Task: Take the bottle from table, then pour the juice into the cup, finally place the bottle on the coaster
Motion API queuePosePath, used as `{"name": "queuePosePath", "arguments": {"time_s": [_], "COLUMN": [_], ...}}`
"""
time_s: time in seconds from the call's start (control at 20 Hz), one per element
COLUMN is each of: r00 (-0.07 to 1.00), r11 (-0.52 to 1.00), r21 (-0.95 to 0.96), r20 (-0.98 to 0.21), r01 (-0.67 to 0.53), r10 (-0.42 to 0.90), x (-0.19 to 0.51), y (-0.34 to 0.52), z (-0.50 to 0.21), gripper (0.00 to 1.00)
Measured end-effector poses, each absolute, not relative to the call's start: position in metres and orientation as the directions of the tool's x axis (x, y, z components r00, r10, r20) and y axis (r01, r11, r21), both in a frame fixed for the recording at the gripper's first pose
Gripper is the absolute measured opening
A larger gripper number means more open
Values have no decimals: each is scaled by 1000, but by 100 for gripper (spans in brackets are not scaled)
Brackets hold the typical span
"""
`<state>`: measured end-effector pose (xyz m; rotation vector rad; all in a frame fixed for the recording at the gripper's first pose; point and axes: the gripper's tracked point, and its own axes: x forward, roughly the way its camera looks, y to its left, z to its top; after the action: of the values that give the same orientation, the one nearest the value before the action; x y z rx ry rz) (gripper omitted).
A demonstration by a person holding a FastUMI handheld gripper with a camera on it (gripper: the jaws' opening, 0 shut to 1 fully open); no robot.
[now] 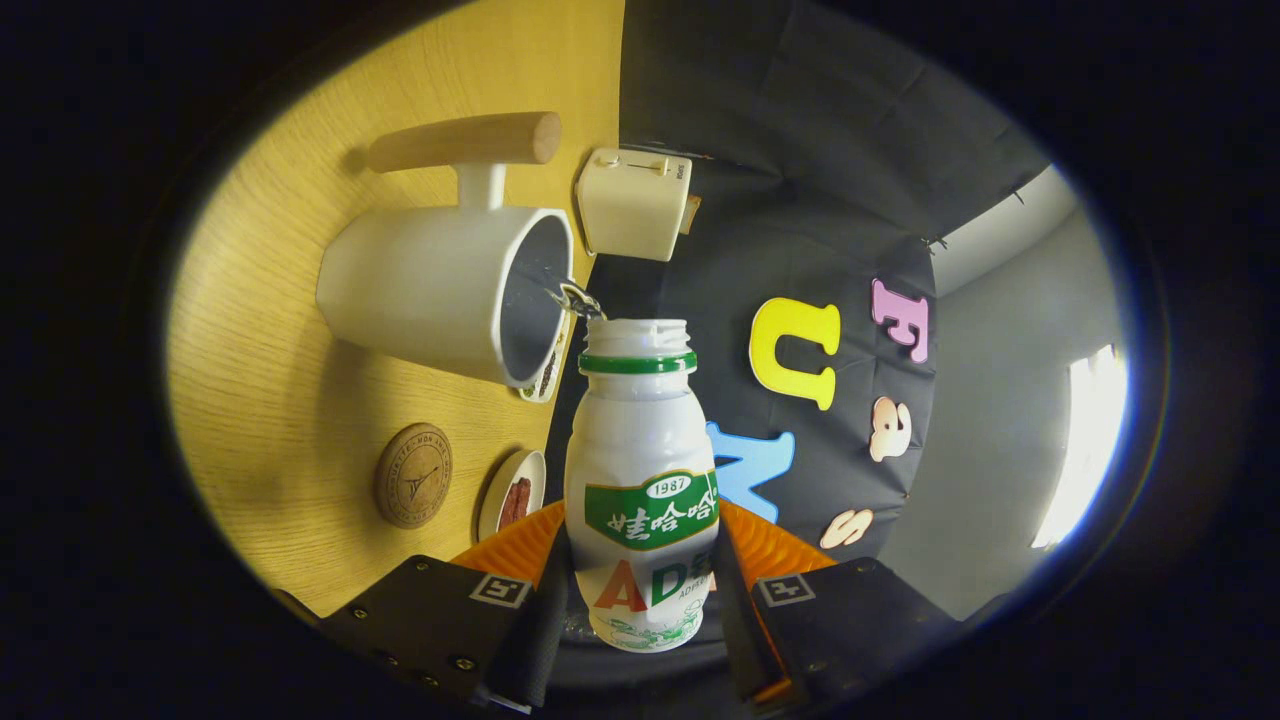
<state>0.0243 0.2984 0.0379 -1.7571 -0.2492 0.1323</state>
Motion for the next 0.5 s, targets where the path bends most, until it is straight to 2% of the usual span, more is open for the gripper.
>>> {"name": "queuePosePath", "arguments": {"time_s": [0.5], "r00": [965], "r11": [-222], "r21": [-968], "r20": [58], "r01": [117], "r10": [254], "x": [23], "y": [304], "z": [41], "gripper": [67]}}
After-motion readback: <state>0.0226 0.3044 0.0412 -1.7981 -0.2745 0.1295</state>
